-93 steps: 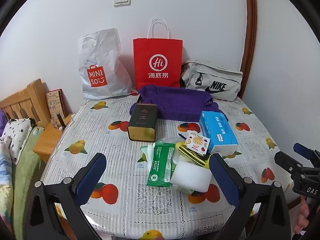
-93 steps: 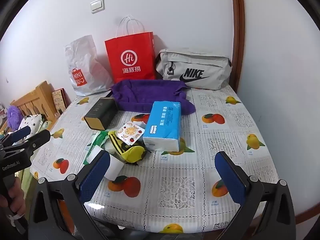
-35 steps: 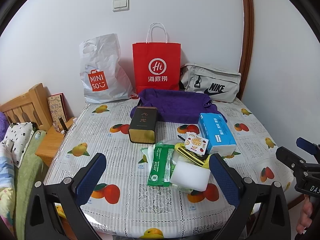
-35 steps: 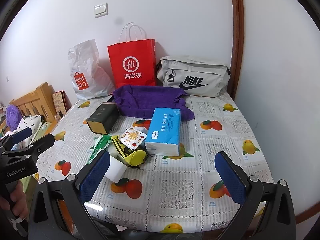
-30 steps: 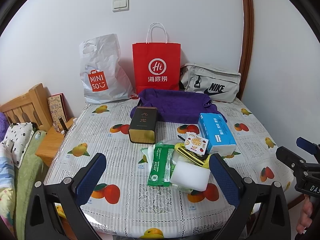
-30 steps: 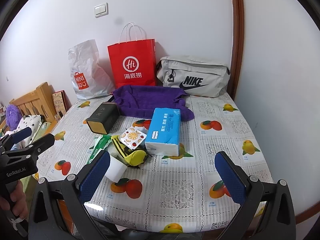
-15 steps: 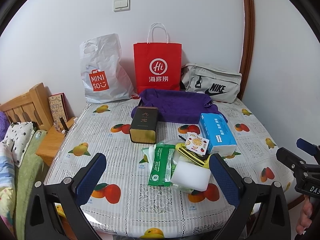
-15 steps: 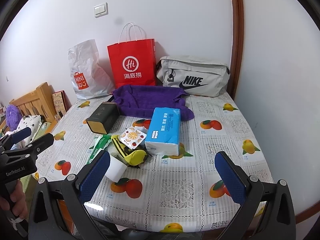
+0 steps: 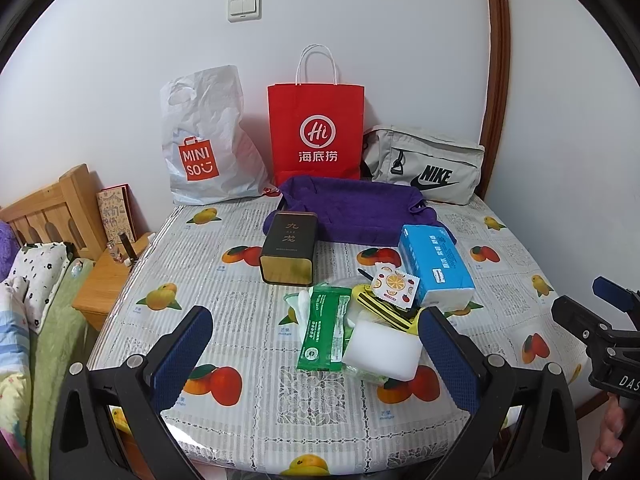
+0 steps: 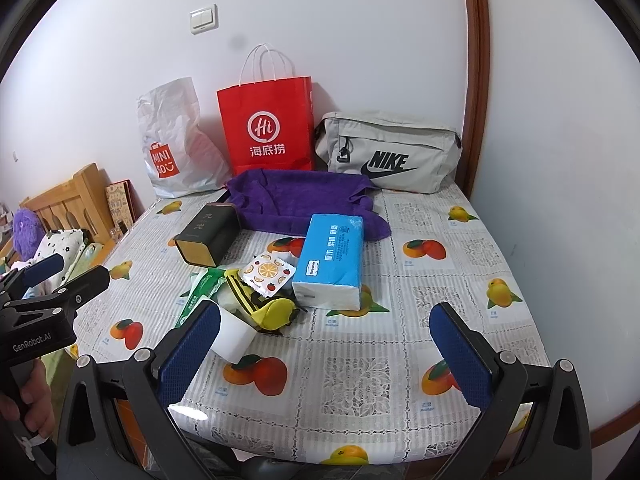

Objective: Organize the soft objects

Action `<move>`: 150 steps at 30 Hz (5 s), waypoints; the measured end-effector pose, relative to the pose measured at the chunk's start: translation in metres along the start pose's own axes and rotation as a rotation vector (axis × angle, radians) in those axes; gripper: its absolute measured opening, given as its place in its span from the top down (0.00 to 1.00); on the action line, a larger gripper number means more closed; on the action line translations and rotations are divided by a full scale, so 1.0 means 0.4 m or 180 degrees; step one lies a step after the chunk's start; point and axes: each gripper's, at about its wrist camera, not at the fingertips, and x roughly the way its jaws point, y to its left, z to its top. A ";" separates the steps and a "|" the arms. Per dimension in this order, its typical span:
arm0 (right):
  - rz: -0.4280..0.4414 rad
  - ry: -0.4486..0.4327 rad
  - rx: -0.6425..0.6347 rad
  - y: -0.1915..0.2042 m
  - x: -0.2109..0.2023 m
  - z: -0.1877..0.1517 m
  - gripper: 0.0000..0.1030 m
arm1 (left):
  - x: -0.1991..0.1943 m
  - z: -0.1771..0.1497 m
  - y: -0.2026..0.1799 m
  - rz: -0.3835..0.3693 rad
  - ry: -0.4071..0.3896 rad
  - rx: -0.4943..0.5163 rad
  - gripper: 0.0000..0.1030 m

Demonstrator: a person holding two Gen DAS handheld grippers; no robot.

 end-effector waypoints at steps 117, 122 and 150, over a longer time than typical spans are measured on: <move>0.1485 0.1024 -0.0084 0.113 0.439 -0.092 0.53 | 0.412 -0.089 0.185 -0.0227 0.0717 -0.0376 0.20; 0.1854 0.0861 0.0205 0.086 0.397 -0.064 0.53 | 0.415 -0.087 0.181 -0.0246 0.0729 -0.0389 0.20; 0.0729 0.0934 0.0340 -0.037 0.445 -0.083 0.50 | 0.440 -0.094 0.163 -0.0274 0.0825 -0.0334 0.20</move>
